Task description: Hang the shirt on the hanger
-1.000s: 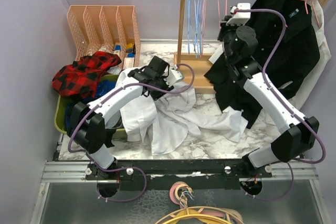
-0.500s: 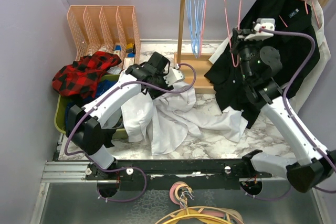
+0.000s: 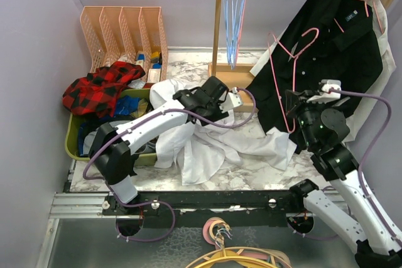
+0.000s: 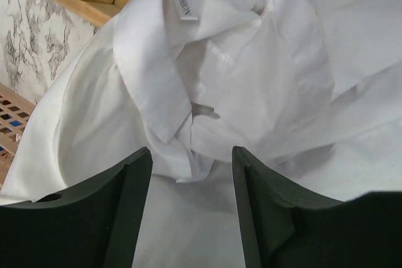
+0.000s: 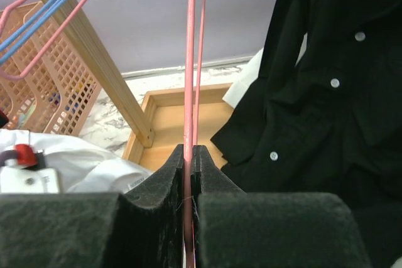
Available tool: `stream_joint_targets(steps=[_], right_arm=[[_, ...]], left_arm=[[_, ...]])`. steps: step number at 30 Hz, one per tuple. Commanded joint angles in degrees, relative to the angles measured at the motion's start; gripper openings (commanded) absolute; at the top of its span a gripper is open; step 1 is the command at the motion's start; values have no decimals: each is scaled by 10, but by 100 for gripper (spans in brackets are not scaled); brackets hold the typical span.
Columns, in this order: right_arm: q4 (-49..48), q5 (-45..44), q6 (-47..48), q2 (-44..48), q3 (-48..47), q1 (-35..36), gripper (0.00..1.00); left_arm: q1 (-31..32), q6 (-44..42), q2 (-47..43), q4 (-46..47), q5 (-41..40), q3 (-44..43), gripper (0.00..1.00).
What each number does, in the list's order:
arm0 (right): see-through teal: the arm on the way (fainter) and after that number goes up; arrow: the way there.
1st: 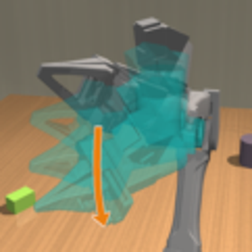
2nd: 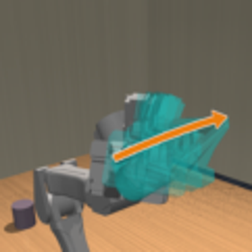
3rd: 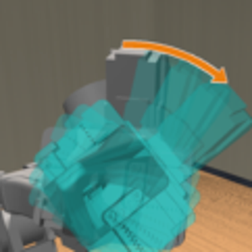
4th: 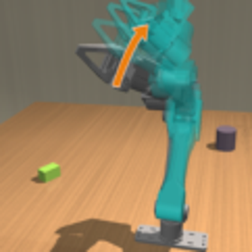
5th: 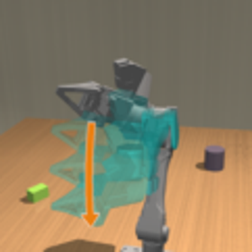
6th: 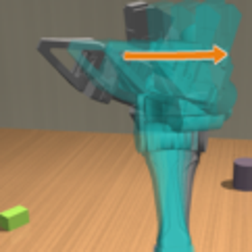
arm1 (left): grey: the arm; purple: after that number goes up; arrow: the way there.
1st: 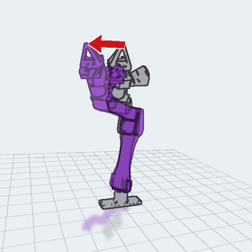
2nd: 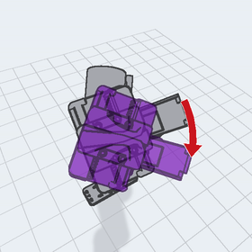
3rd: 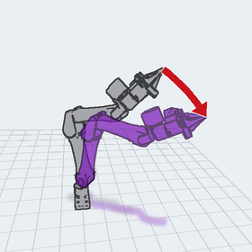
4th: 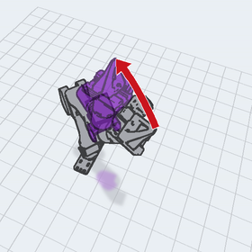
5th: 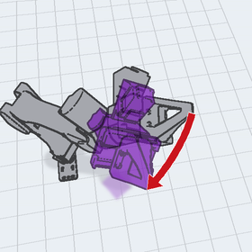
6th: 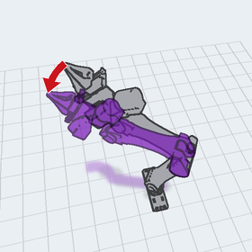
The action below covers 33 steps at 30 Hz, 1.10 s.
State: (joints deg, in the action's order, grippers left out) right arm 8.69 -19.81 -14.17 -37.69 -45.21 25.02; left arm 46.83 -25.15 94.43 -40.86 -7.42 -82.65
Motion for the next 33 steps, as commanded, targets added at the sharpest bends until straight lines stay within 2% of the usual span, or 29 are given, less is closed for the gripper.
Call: stream_joint_targets(steps=[1,8,17,33], right_arm=[[73,-12,-53,46,5,-1,2],[72,-10,-65,53,8,-1,2],[58,-6,-68,46,17,-1,2],[43,3,-74,45,43,-1,2]], left_arm=[[8,51,57,97,-68,2,56],[9,70,129,147,-110,-23,54],[10,68,131,256,-195,34,50],[10,30,153,295,-245,76,49]])
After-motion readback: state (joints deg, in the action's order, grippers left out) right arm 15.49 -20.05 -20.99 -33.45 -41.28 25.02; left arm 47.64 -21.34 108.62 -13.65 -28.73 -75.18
